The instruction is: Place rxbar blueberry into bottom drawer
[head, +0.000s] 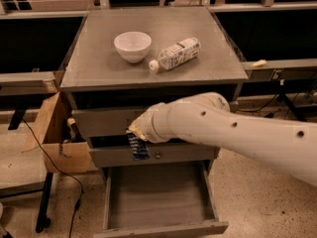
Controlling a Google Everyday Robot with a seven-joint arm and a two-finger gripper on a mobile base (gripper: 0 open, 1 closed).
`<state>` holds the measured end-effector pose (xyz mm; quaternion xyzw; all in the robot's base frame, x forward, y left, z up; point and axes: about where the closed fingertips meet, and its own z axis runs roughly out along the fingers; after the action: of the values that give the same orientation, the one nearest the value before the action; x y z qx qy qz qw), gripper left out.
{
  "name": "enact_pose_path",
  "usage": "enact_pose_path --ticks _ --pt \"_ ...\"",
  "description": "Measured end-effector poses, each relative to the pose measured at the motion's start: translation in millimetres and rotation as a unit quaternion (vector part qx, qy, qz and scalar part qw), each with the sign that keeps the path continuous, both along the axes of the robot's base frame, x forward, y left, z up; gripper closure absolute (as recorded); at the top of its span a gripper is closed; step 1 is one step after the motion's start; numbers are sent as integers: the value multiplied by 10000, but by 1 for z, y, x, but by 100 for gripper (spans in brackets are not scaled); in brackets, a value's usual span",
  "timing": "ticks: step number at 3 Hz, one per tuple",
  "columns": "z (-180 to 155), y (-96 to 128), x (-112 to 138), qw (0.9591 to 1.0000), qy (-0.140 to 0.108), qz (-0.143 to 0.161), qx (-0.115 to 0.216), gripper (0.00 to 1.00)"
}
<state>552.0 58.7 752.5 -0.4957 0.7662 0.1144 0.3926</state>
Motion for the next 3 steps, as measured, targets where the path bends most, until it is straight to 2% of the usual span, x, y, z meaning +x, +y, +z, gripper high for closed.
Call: enact_pose_path --ticks 1,2,3 --pt "-78 -26 10 9988 132 -460 127 100" --pt "-121 -41 20 9961 311 -779 283 100" --pt "-121 -41 20 9961 311 -779 283 100"
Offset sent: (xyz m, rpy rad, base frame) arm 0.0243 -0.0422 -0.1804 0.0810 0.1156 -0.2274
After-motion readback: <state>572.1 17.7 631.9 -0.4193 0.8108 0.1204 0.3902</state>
